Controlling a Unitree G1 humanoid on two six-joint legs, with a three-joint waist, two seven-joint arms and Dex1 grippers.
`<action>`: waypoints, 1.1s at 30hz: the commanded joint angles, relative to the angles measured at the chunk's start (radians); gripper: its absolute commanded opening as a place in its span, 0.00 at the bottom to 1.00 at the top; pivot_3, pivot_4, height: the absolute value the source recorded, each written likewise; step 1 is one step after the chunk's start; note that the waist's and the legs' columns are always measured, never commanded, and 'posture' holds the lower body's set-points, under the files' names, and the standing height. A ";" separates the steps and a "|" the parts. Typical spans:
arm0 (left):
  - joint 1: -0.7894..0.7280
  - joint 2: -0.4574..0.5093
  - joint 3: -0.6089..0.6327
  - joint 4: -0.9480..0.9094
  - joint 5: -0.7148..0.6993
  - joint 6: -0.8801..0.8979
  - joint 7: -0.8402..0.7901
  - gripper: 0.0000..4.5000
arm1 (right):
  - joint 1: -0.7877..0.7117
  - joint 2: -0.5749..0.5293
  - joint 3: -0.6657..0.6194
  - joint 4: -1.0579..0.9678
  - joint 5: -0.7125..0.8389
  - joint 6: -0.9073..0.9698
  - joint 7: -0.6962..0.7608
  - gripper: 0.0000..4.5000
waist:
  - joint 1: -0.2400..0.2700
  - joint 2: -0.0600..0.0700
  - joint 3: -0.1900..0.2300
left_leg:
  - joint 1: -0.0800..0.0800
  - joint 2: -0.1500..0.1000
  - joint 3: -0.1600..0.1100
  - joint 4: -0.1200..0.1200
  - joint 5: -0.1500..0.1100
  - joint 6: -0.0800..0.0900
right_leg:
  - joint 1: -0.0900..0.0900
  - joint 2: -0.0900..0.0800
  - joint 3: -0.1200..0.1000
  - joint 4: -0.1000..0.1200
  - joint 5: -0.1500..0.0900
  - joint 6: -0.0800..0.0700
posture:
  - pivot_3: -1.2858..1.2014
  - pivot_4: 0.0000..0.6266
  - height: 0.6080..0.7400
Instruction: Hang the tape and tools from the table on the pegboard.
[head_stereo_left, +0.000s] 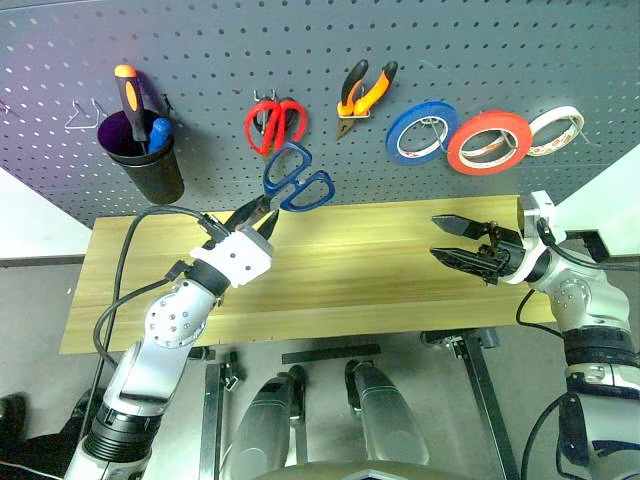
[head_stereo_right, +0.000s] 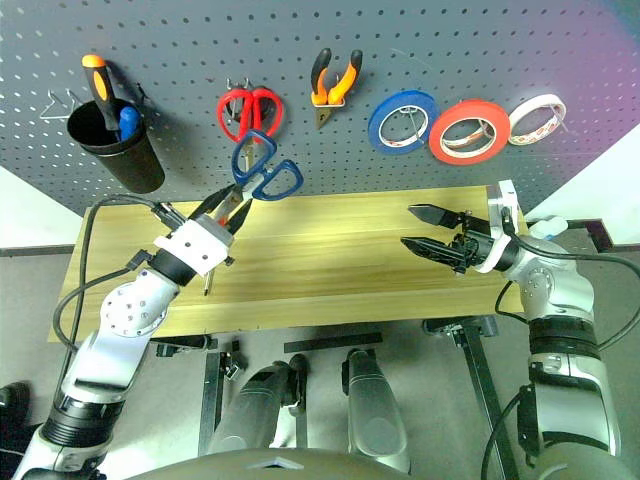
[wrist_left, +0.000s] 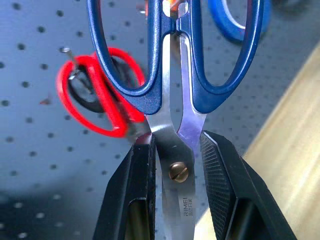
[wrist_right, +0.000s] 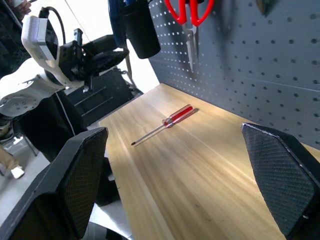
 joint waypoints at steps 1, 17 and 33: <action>-0.022 -0.009 0.025 -0.006 0.024 -0.033 0.025 0.21 | -0.014 0.006 -0.014 0.005 -0.003 -0.022 0.004 1.00 | 0.001 0.000 0.000 | 0.000 0.000 0.000 0.000 0.000 0.000 | 0.000 0.000 0.000 0.000 0.000 0.000 | 0.42 0.38 1.00; -0.061 -0.063 0.078 0.038 0.017 -0.024 0.057 0.21 | -0.027 0.016 -0.002 0.029 -0.044 -0.040 0.010 1.00 | 0.000 0.000 0.000 | 0.000 0.000 0.000 0.002 0.000 0.000 | 0.000 0.000 0.000 0.002 0.000 0.000 | 0.42 0.39 1.00; -0.232 -0.168 0.046 0.298 -0.002 -0.032 0.080 0.21 | 0.019 0.029 0.004 -0.071 -0.036 -0.035 0.013 1.00 | -0.002 0.000 -0.001 | 0.000 0.000 0.001 0.008 -0.001 0.001 | 0.001 0.001 0.000 0.004 0.001 0.001 | 0.41 0.37 1.00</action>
